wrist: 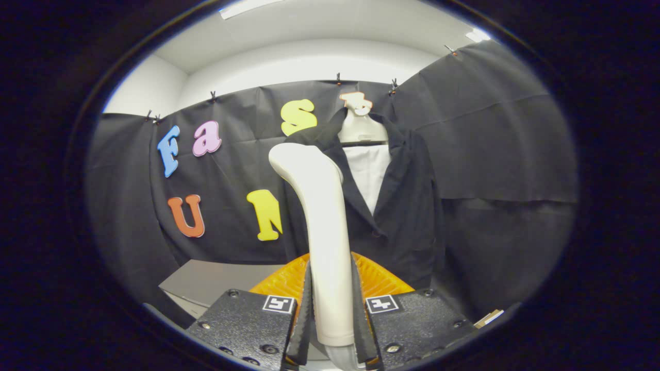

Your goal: Iron the clothes twice with a garment steamer, once on the left side and once on the right side.

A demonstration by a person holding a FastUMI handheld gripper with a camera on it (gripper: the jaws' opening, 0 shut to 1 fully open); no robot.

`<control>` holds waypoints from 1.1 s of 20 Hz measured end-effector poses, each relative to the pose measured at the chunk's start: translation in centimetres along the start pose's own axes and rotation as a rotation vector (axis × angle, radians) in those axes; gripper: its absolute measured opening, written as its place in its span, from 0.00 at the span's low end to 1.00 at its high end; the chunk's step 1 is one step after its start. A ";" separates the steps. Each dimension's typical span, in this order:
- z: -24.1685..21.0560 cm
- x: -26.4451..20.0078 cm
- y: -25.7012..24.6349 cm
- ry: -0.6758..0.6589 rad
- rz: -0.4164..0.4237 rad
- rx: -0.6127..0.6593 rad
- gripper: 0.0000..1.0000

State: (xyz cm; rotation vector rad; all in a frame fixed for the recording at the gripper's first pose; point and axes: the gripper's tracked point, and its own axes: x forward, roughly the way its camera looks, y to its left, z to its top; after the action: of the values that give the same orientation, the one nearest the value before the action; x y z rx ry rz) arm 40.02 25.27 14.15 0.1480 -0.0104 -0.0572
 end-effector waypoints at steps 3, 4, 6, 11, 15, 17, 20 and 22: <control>0.7 0.6 -0.4 -0.013 -0.012 0.002 0.37; 0.9 0.8 -0.6 -0.022 -0.012 -0.002 0.37; 1.4 1.6 -1.0 -0.040 -0.020 -0.016 0.37; 0.9 2.3 -1.6 -0.012 -0.048 -0.058 0.37; 0.0 2.2 -2.3 0.022 -0.064 -0.084 0.37; -0.5 2.3 -2.8 0.036 -0.075 -0.100 0.37; -1.1 2.1 -3.0 0.058 -0.084 -0.104 0.37; -1.4 2.1 -3.2 0.075 -0.093 -0.112 0.37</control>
State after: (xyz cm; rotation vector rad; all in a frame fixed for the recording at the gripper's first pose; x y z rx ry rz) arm 41.97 22.17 12.29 0.0388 0.0742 -0.1449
